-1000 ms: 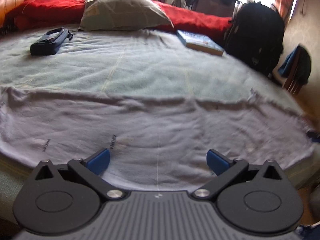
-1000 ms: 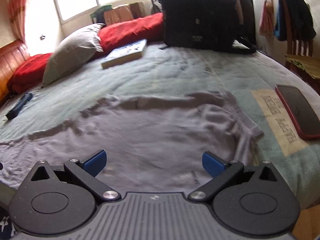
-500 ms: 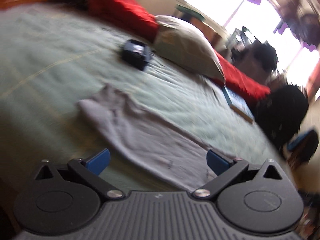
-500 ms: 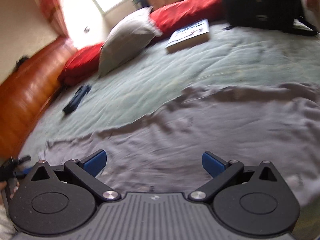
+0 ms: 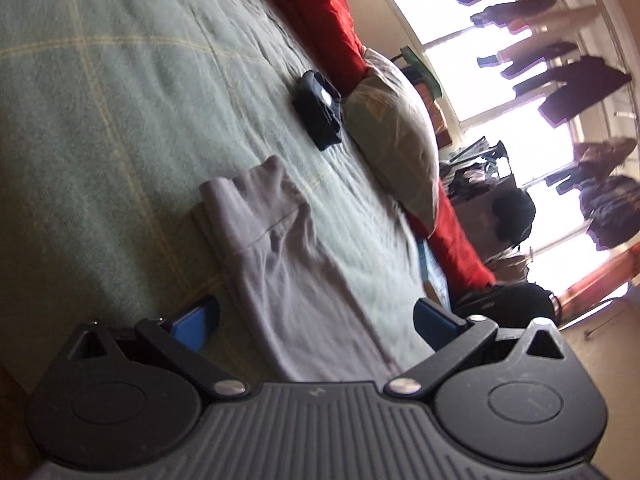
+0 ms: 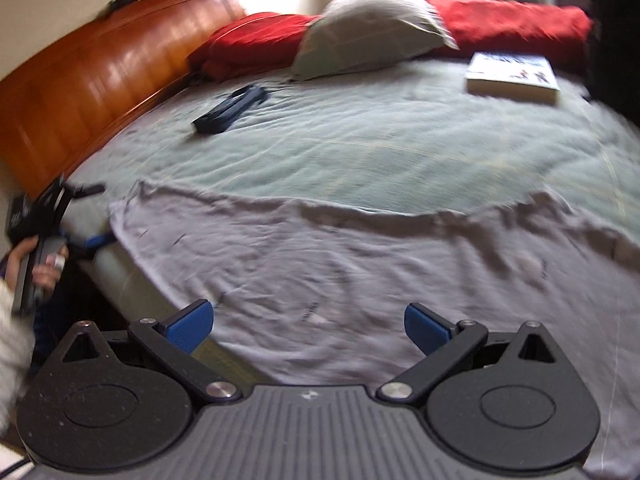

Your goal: Fold clothes

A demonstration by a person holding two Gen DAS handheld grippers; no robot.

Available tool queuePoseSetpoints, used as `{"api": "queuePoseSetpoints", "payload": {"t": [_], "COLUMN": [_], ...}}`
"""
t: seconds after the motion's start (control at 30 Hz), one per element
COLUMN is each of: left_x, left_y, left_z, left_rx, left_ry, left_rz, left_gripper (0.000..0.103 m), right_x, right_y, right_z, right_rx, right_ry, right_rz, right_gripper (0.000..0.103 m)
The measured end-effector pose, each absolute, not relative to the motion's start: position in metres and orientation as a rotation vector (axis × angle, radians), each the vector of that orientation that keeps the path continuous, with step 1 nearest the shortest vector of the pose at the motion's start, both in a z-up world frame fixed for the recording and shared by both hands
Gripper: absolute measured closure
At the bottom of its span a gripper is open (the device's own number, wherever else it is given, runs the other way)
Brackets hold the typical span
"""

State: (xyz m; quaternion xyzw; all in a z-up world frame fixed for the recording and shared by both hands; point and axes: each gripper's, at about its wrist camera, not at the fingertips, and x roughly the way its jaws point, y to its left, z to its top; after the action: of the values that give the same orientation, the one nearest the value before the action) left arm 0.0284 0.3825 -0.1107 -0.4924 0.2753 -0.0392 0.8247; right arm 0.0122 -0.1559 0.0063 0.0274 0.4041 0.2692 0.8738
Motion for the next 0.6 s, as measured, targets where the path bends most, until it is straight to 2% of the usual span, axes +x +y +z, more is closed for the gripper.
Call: {"api": "queuePoseSetpoints", "payload": {"t": [0.37,0.6], "left_x": [0.045,0.049], "left_y": [0.392,0.371], "left_z": [-0.112,-0.114], "left_rx": [-1.076,-1.034], "left_ry": [0.506,0.542], "left_rz": [-0.067,-0.187], "left_gripper": [0.001,0.001], "right_x": [0.006,0.004], "right_y": [-0.131,-0.129], "right_z": [0.001,0.003], "right_rx": [0.014,0.001], "right_ry": [0.862,0.858], "right_rz": [0.593,0.591], "right_gripper": [0.0,0.0]}}
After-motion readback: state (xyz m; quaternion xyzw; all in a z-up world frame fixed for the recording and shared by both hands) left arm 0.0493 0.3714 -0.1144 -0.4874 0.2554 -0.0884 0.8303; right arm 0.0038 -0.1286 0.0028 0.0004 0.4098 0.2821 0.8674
